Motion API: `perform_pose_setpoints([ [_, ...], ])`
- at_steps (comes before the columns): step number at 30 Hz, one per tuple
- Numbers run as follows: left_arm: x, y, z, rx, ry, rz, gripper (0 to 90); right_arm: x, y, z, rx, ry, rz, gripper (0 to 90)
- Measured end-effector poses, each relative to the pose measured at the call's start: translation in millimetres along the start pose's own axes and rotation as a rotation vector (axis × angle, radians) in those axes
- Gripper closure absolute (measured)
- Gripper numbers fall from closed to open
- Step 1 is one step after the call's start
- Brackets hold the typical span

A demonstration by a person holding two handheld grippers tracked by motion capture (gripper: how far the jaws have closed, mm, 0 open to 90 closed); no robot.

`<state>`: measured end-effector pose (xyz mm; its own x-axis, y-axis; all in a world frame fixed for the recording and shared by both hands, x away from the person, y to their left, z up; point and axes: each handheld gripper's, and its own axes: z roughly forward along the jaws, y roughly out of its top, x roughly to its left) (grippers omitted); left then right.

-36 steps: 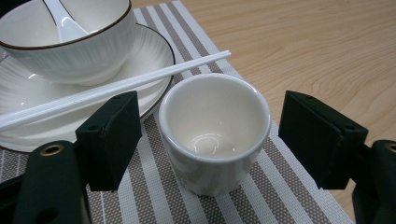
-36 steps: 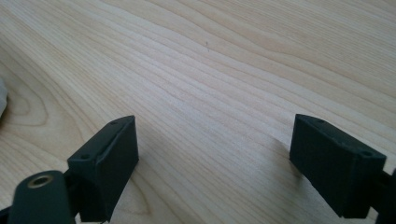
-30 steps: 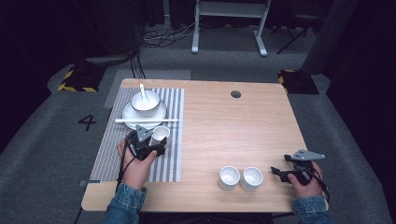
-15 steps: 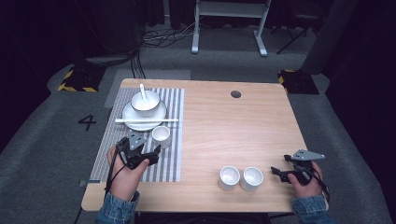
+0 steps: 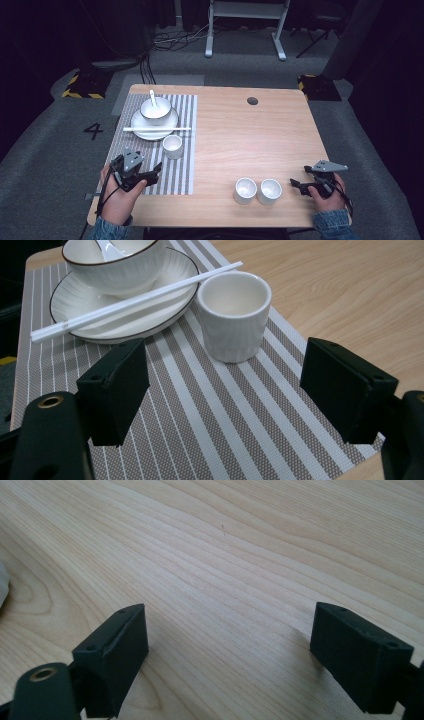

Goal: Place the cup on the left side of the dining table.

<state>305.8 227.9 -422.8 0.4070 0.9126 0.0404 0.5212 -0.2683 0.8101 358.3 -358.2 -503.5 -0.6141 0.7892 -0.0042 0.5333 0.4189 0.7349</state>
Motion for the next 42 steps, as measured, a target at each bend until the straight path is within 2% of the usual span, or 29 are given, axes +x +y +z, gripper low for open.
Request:
perform_pose_setpoints([
  [4, 4.6, -10.6, -5.1, -0.012, -0.001, -0.020, 20.0, 0.0, 0.0, 0.0, 0.000, 0.000, 0.000, 15.4],
  [8, 7.2, -24.3, -7.4, -0.001, -0.005, -0.009, 20.2, 0.0, 0.0, 0.0, 0.000, 0.000, 0.000, 15.4],
  [11, 9.8, -35.1, -9.8, 0.007, -0.009, 0.014, 20.0, 0.0, 0.0, 0.0, 0.000, 0.000, 0.000, 15.4],
  [20, 16.2, -61.3, -9.4, 0.027, -0.021, 0.027, 20.1, 0.1, 0.0, 0.0, 0.000, 0.000, 0.000, 15.4],
  [21, 17.7, -67.8, -7.2, 0.032, -0.029, 0.026, 20.0, 0.1, 0.0, 0.0, 0.000, 0.000, 0.000, 15.4],
  [26, 19.5, -76.2, -4.3, 0.037, -0.039, 0.032, 18.9, 0.1, 0.0, 0.0, 0.000, 0.000, 0.000, 15.4],
  [29, 19.9, -82.7, -0.7, 0.087, -0.046, 0.034, 18.1, 0.1, 0.0, 0.0, 0.000, 0.000, 0.000, 15.4],
  [32, 19.7, -88.0, 3.3, 0.117, -0.057, 0.041, 17.3, 0.1, 0.0, 0.0, 0.000, 0.000, 0.000, 15.4],
  [36, 19.3, -91.4, 7.5, 0.131, -0.056, 0.039, 16.8, 0.1, 0.0, 0.0, 0.000, 0.000, 0.000, 15.4],
  [38, 19.8, -93.6, 9.2, 0.143, -0.046, 0.051, 15.6, 0.1, 0.0, 0.0, 0.000, 0.000, 0.000, 15.4],
  [39, 20.4, -95.8, 10.5, 0.141, -0.042, 0.047, 15.5, 0.1, 0.0, 0.0, 0.000, 0.000, 0.000, 15.4],
  [41, 21.8, -99.3, 11.3, 0.127, -0.055, -0.001, 15.0, 0.1, 0.0, 0.0, 0.000, 0.000, 0.000, 15.4],
  [42, 22.5, -100.1, 11.2, 0.124, -0.060, -0.009, 15.0, 0.1, 0.0, 0.0, 0.000, 0.000, 0.000, 15.4],
])
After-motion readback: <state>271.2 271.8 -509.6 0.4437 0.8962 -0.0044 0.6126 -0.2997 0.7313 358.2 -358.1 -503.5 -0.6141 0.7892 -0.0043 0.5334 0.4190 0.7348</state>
